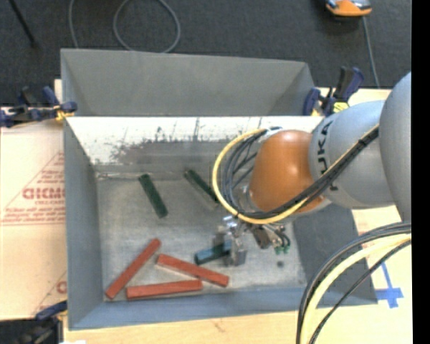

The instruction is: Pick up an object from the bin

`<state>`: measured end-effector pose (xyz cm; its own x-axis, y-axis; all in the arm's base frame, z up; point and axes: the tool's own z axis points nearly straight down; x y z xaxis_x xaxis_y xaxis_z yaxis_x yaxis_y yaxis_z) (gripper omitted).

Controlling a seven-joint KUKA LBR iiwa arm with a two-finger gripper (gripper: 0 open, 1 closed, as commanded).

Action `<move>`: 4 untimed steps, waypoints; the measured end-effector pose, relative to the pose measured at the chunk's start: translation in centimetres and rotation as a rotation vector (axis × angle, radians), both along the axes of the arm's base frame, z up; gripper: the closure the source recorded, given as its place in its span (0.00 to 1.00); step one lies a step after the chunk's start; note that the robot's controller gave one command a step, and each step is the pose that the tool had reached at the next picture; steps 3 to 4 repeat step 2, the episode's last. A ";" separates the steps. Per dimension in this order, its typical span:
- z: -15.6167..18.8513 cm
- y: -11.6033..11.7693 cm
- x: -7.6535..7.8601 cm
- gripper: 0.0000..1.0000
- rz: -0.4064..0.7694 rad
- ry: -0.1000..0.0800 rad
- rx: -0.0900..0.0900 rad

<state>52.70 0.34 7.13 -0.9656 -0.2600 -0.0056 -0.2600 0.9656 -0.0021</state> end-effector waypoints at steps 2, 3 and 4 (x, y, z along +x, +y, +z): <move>17.4 -3.3 0.2 1.00 0.303 -0.003 -0.003; 17.4 -3.3 0.2 1.00 0.303 -0.003 -0.003; 17.4 -3.3 0.2 1.00 0.303 -0.003 -0.003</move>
Offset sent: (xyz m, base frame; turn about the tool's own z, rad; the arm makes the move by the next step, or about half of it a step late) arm -0.0141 0.0271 0.1121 0.0316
